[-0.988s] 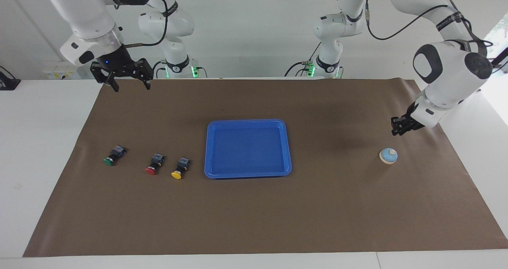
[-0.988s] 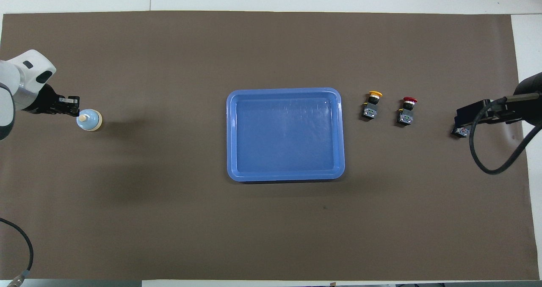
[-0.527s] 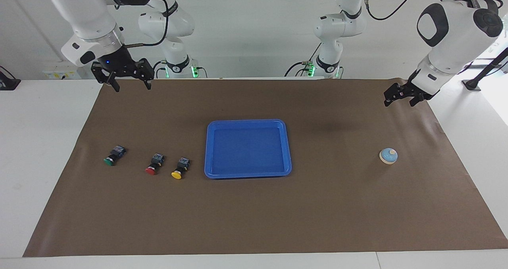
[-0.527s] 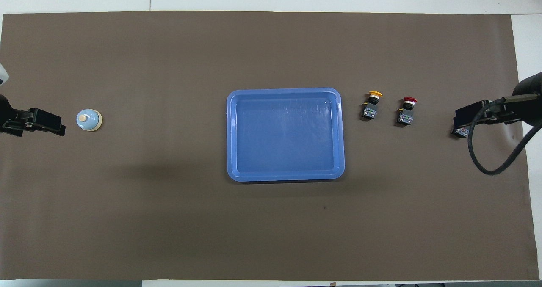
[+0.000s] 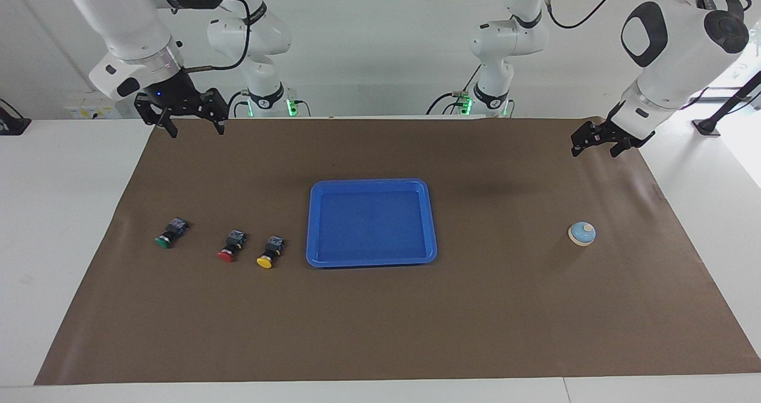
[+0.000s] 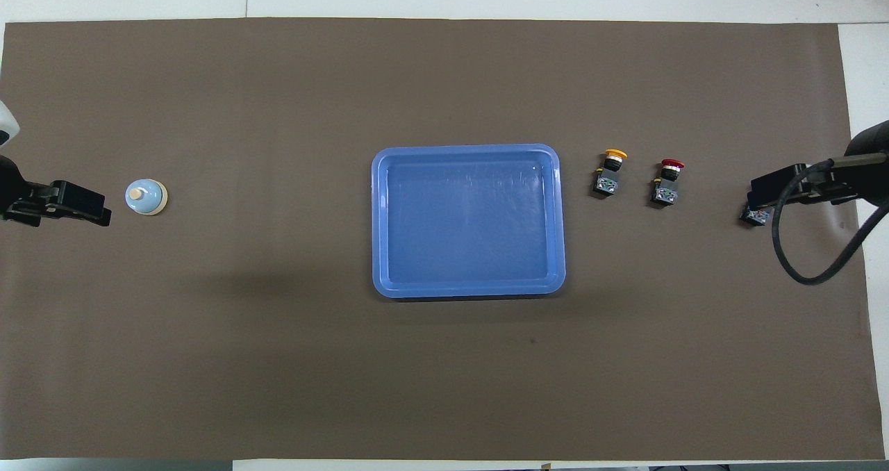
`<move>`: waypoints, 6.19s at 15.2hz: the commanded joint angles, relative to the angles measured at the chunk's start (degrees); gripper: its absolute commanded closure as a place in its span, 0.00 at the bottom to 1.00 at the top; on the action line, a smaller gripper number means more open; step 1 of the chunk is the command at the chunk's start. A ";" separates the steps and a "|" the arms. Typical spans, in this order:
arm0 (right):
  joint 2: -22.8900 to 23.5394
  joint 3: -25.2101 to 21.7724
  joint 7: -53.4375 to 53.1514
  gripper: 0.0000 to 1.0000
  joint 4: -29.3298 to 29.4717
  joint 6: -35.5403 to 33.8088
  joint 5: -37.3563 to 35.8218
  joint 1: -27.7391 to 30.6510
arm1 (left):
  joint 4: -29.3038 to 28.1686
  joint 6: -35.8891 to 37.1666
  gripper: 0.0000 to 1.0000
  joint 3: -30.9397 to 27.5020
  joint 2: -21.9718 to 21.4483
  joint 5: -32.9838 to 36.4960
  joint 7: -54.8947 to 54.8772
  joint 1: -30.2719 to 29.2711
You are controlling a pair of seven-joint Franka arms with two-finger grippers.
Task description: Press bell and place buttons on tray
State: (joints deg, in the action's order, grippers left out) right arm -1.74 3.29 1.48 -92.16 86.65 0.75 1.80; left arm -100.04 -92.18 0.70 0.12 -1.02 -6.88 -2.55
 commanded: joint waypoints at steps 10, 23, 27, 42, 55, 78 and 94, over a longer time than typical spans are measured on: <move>4.97 1.37 -11.85 0.00 -16.91 25.65 -0.66 -3.91 | 2.92 2.35 0.00 0.44 -0.38 0.40 1.87 1.76; 21.78 1.28 -16.06 0.00 -23.07 55.64 -3.03 -5.58 | 2.39 1.65 0.00 0.70 -1.35 0.58 2.83 1.76; 22.31 1.28 -17.65 0.60 -22.89 55.74 -3.03 -6.72 | 2.39 1.65 0.00 0.62 -1.35 0.58 2.75 1.50; 24.68 1.46 -24.31 1.00 -3.20 32.97 -2.07 -18.48 | 2.39 1.65 0.00 0.62 -1.35 0.58 2.75 1.32; 24.95 1.54 -30.99 1.00 -15.77 47.22 -2.07 -22.28 | 2.39 1.65 0.00 0.62 -1.35 0.58 2.75 1.32; 15.19 0.84 -8.33 0.00 -27.62 53.25 -0.57 3.21 | 2.39 1.65 0.00 0.62 -1.35 0.58 2.75 1.32; 16.07 2.07 -8.68 1.00 -21.78 46.02 0.31 -0.47 | 2.39 1.65 0.00 0.62 -1.35 0.58 2.75 1.32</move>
State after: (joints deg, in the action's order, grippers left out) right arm 14.92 4.90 -7.44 -119.78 139.90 0.78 3.20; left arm -97.71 -91.23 1.33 -0.60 -1.02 -4.70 -1.17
